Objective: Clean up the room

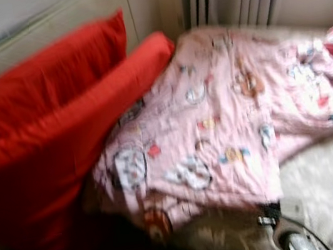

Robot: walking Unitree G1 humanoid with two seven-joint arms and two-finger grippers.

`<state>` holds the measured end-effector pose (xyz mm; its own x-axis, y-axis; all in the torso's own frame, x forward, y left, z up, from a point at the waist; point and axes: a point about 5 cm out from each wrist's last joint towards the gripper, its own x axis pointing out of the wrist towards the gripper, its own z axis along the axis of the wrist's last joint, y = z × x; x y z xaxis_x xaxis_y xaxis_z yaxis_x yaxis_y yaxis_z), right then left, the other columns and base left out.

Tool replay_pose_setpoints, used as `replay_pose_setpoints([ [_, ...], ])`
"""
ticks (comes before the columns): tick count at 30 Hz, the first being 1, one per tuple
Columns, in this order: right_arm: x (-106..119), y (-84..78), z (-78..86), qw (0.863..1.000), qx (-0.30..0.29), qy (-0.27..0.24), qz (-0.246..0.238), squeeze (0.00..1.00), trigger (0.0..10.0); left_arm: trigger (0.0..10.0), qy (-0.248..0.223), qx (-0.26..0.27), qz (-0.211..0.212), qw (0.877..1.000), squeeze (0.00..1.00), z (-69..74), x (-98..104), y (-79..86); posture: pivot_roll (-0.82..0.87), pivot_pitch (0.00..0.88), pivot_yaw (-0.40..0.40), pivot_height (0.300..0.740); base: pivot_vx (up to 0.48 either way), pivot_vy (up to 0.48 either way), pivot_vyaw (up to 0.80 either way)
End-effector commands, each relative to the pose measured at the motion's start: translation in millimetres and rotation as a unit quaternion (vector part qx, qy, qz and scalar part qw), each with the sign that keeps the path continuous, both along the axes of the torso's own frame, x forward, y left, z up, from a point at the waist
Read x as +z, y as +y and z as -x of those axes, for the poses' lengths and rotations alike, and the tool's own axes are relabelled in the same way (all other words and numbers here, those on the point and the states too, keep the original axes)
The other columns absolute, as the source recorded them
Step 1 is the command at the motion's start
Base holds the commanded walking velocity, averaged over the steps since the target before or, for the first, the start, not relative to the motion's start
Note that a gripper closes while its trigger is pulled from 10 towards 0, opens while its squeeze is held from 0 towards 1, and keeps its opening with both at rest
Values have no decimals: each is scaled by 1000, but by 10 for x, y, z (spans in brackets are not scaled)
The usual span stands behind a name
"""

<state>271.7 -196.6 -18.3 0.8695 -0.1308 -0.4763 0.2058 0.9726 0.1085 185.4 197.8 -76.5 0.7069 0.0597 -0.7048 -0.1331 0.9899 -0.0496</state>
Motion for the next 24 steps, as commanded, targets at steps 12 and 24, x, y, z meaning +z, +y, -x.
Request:
replay_pose_setpoints([
  [12,-94,15,102,1000,-16,24,3,0,10000,10000,39,3,2,999,0,155,-81,39,0,124,60,740,0,0,0],
  [24,-51,-26,67,999,-33,12,12,0,10000,10000,35,4,0,999,0,135,-70,49,10,145,65,740,0,0,0],
])
